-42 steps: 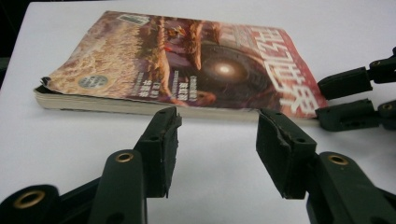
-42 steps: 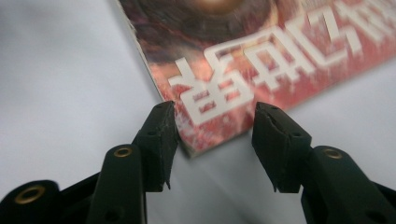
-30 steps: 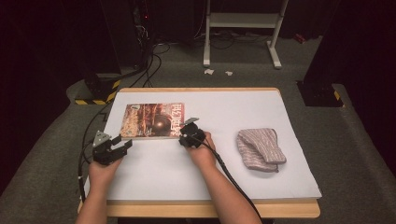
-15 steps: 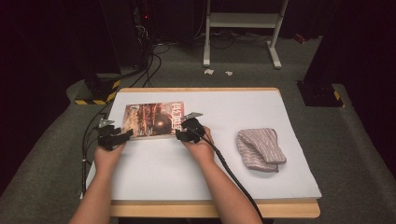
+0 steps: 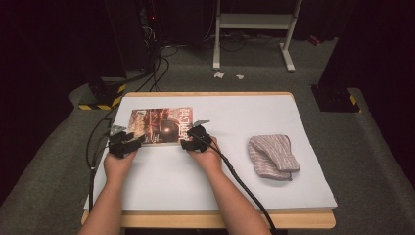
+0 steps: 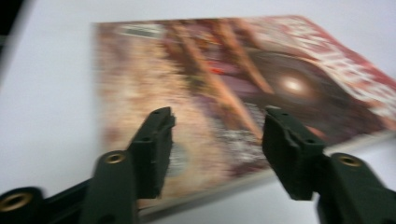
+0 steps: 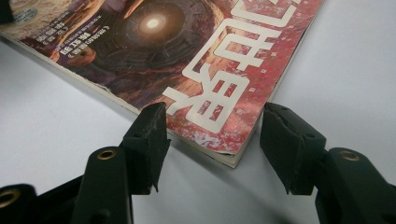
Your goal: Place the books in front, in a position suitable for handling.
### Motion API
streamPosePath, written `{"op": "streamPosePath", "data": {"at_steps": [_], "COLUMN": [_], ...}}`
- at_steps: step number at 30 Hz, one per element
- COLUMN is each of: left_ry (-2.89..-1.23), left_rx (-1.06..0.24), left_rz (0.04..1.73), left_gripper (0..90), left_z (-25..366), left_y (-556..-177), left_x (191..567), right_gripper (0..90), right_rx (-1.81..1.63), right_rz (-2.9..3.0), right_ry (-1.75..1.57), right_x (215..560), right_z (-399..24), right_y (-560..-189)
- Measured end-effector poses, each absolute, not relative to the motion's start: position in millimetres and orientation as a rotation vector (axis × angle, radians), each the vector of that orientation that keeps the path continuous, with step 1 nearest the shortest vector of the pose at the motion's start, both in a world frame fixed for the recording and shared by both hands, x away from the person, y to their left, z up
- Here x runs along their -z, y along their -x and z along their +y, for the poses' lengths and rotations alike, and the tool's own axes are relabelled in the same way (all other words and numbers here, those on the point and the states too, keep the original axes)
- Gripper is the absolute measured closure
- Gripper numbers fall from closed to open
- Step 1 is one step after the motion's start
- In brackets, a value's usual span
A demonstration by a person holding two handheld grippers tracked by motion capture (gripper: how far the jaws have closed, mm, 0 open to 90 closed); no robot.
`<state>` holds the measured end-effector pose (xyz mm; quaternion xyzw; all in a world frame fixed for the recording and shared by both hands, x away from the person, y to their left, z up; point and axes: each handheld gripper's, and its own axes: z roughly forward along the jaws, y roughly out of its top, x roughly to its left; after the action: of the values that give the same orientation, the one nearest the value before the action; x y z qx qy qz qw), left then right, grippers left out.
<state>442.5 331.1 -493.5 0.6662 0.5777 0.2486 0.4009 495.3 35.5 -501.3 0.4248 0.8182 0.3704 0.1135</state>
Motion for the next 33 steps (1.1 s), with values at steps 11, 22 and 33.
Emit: {"op": "streamPosePath", "data": {"at_steps": [11, 22, 33], "left_ry": [-1.709, -1.786, -1.85], "left_rx": [-0.54, -0.565, -0.566], "left_rz": [1.59, 1.562, 1.466], "left_gripper": [36.0, 42.9, 45.8], "left_z": [356, 347, 322], "left_y": [-455, -443, -409], "left_x": [507, 503, 502], "right_gripper": [41.8, 47.0, 49.0], "right_rx": [-1.086, -1.059, -1.094], "right_rz": [2.396, 2.409, 2.374], "right_ry": [-1.238, -1.224, -1.121], "right_x": [502, 497, 483], "right_z": [36, 30, 4], "right_y": [-495, -488, -449]}}
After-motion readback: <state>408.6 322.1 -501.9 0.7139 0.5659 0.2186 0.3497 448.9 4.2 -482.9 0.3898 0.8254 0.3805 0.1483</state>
